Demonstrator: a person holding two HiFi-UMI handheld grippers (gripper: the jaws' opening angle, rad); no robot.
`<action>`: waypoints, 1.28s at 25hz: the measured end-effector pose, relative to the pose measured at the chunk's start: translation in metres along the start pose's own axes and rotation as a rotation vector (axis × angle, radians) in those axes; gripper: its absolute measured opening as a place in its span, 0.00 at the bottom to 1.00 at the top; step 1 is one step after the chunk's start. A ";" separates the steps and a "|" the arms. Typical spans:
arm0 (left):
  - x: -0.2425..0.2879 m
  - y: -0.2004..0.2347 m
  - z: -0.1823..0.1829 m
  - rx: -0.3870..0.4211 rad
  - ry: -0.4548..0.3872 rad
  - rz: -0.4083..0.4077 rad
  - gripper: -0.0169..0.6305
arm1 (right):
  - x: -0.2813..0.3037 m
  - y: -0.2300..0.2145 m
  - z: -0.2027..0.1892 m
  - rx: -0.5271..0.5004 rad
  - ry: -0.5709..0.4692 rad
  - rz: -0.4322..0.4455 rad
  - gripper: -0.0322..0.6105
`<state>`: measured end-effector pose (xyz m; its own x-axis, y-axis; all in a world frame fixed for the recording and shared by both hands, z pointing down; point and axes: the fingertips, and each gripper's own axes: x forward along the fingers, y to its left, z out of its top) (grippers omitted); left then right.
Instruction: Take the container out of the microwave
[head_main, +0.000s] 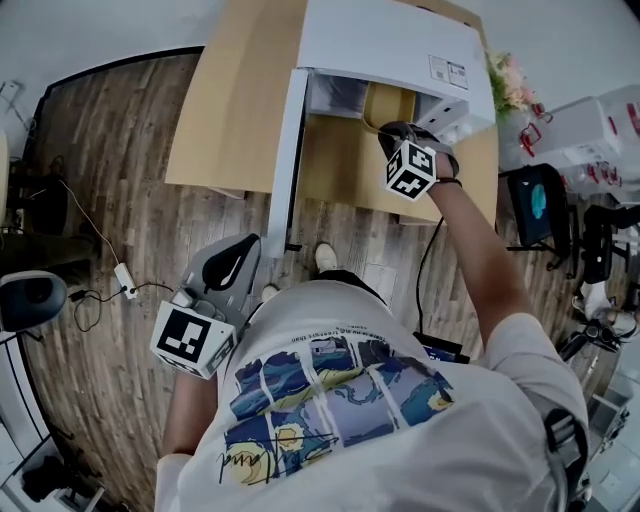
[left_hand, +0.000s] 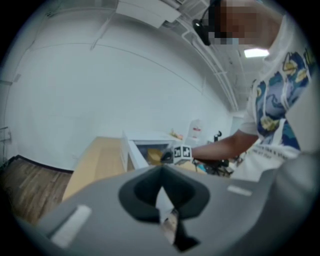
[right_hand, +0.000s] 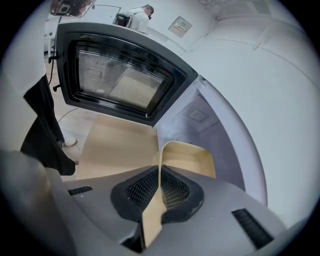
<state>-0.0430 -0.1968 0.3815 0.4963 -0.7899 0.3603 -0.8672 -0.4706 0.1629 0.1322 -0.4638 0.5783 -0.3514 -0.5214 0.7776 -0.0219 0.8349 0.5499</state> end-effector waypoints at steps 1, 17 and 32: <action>-0.004 0.000 -0.001 0.003 -0.002 -0.009 0.04 | -0.007 0.006 0.003 0.002 -0.001 -0.001 0.07; -0.073 -0.005 -0.040 0.046 -0.012 -0.134 0.04 | -0.123 0.106 0.054 0.002 -0.005 -0.016 0.07; -0.122 -0.004 -0.084 0.069 -0.003 -0.184 0.04 | -0.218 0.182 0.112 0.058 -0.034 -0.016 0.07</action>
<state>-0.1035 -0.0658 0.4139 0.6462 -0.6895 0.3271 -0.7572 -0.6328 0.1620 0.1001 -0.1786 0.4752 -0.3820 -0.5294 0.7575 -0.0817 0.8358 0.5429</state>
